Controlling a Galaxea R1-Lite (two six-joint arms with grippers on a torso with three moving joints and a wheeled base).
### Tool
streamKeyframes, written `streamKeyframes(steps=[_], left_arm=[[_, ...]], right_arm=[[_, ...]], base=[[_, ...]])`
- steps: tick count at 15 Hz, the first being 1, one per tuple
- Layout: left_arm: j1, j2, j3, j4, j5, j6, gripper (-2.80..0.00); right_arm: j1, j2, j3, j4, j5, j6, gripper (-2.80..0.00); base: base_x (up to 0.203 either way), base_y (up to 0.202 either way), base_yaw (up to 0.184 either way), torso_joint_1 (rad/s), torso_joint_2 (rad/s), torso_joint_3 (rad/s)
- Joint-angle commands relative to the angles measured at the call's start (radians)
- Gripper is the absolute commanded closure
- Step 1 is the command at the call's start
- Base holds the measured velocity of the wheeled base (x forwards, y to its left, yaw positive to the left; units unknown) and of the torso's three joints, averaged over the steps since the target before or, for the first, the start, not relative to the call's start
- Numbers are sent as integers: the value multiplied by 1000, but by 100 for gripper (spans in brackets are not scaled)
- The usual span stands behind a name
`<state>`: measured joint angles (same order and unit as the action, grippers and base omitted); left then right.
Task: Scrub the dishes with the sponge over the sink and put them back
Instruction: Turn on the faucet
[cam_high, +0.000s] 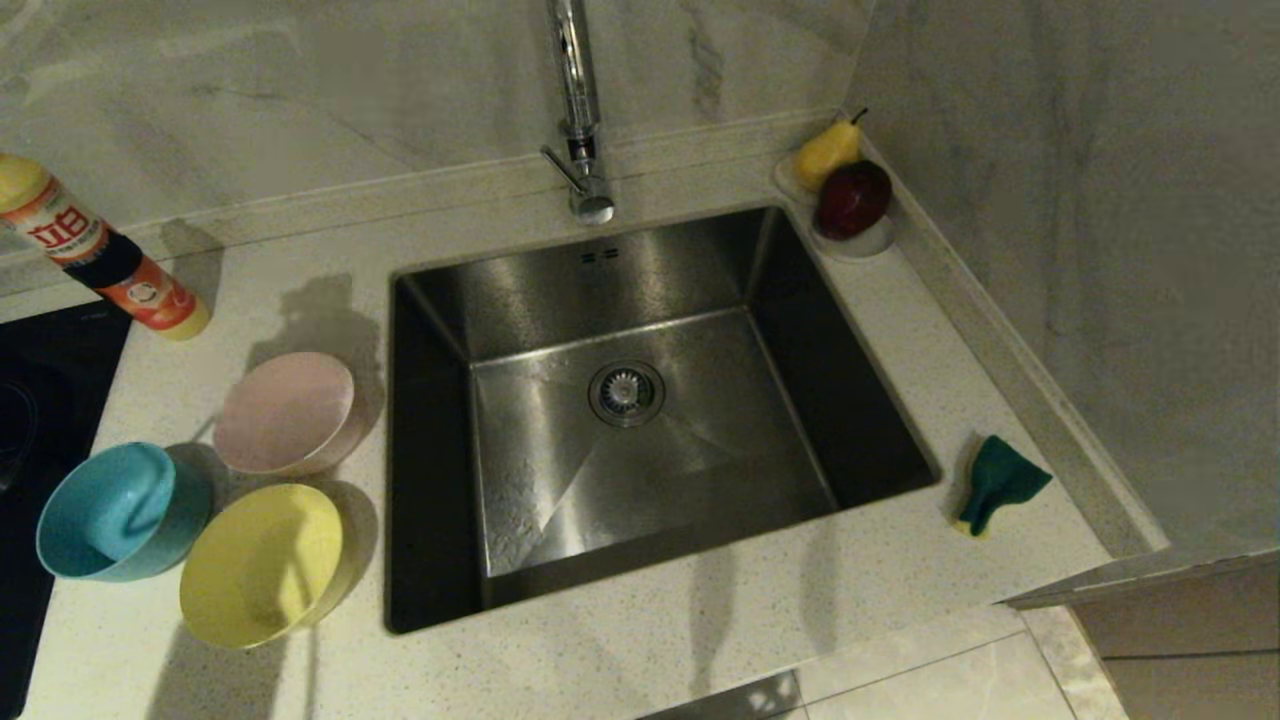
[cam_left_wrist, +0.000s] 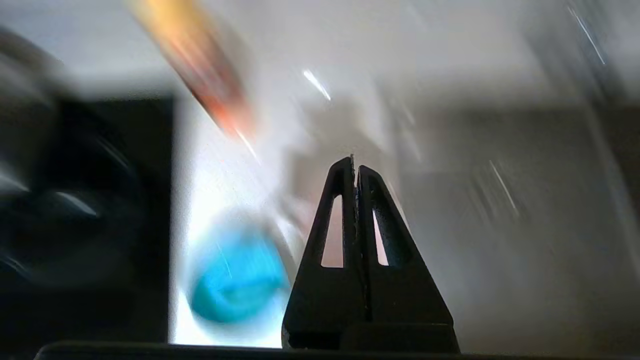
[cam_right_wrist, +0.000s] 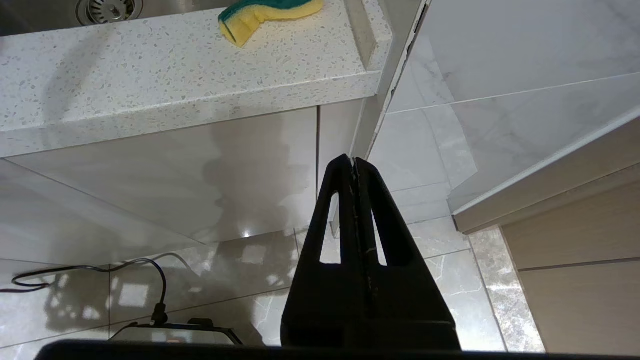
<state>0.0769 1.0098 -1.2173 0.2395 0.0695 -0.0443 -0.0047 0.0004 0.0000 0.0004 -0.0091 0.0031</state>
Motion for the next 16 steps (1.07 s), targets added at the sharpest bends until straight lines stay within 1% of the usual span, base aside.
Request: streamKeyframes(steps=[1,3,5,8,10,12,13,14,15,16], left_arm=[[-12,-274,142,179,-132,17,0],[-15,-432,262,225,-161,41,0],[-25,-593,399,248,-169,54,0],[-35,-786,614,257,-164,77,0],[-48,-866,701,256,-141,79,0],[-53,-964,800,230,-132,100,0],[-54,-997,866,198,-124,114,0],[-55,-1004,917,152,-99,112,0],[-55,-1006,964,122,-74,96,0],[-55,-1007,1019,91,-64,84,0]], right_arm=[[0,1,0,0,0,0,0],[1,0,0,0,0,0,0],[0,1,0,0,0,0,0],[0,0,0,0,0,0,0],[0,1,0,0,0,0,0],[1,1,0,0,0,0,0],[2,0,0,0,0,0,0],[0,0,0,0,0,0,0],[0,0,0,0,0,0,0],[1,1,0,0,0,0,0]], base=[[0,0,0,0,0,0],[0,0,0,0,0,0],[0,0,0,0,0,0],[0,0,0,0,0,0],[0,0,0,0,0,0],[0,0,0,0,0,0],[0,0,0,0,0,0],[0,0,0,0,0,0],[0,0,0,0,0,0],[0,0,0,0,0,0]])
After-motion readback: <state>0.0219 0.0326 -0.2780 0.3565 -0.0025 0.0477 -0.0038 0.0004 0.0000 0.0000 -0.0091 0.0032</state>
